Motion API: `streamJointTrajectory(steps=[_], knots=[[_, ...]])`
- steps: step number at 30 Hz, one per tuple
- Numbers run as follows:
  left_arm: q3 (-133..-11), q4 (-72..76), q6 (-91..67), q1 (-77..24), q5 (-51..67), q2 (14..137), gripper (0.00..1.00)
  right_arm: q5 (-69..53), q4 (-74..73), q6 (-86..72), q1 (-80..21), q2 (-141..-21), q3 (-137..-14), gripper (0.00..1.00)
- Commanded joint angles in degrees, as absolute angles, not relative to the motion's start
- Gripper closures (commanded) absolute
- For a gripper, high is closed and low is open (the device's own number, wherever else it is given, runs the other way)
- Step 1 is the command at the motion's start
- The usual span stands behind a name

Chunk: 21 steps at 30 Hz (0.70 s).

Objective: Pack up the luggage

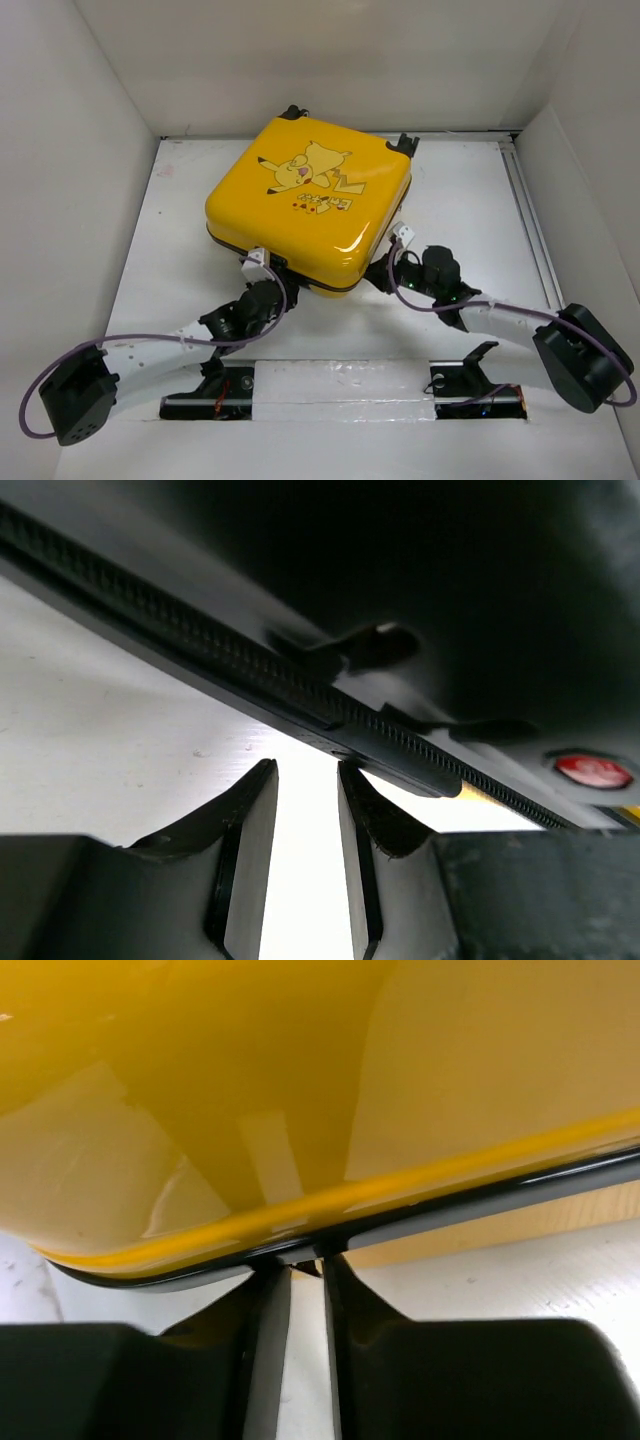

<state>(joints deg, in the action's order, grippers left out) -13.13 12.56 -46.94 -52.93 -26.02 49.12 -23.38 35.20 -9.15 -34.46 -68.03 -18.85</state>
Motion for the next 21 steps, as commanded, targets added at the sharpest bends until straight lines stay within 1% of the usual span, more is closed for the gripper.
streamJointTrajectory(steps=[1, 2, 5, 8, 10, 12, 13, 14, 16, 17, 20, 21], knots=[[-16.34, 20.74, -45.18, -52.91, -25.66, 50.79, 0.73, -22.33, 51.58, -11.6, -35.51, -68.29, -17.32, 0.8], [-16.87, 22.13, -44.39, -52.91, -25.66, 51.32, 0.73, -22.32, 52.55, -12.21, -36.12, -68.81, -16.53, 0.87], [-17.57, 24.16, -42.98, -52.91, -25.14, 52.64, 0.73, -19.87, 55.45, -13.7, -36.74, -68.82, -15.03, 0.99], [-19.24, 26.54, -42.36, -52.91, -25.14, 55.36, 0.73, -17.58, 54.07, -15.02, -38.84, -65.4, -13.01, 1.0], [-19.78, 28.03, -41.84, -52.91, -25.14, 56.68, 0.73, -16.27, 45.03, -15.03, -40.33, -60.31, -13.01, 1.0], [-21.26, 29.7, -41.31, -52.91, -24.61, 58.78, 0.73, -14.07, 37.83, -15.03, -43.58, -56.62, -13.7, 1.0], [-21.88, 30.49, -41.31, -52.91, -24.61, 59.58, 0.73, -13.02, 33.96, -15.55, -44.9, -52.95, -14.23, 1.0], [-22.58, 30.5, -40.7, -52.91, -24.61, 60.37, 0.73, -10.48, 26.18, -15.56, -47.87, -51.34, -14.76, 1.0], [-24.6, 31.55, -40.17, -52.91, -24.61, 62.66, 0.73, -8.1, 18.76, -16.17, -50.7, -47.66, -16.43, 1.0], [-25.31, 31.55, -40.17, -52.91, -24.61, 63.36, 0.73, -7.22, 13.33, -17.56, -52.02, -46.94, -16.44, 1.0], [-27.07, 33.83, -39.55, -52.91, -23.91, 66.61, 0.73, -5.54, 9.5, -20.11, -56.15, -46.93, -17.83, 1.0], [-27.94, 34.36, -39.55, -52.91, -22.08, 67.58, 0.73, -4.93, 9.49, -20.13, -57.9, -48.24, -17.84, 1.0]])
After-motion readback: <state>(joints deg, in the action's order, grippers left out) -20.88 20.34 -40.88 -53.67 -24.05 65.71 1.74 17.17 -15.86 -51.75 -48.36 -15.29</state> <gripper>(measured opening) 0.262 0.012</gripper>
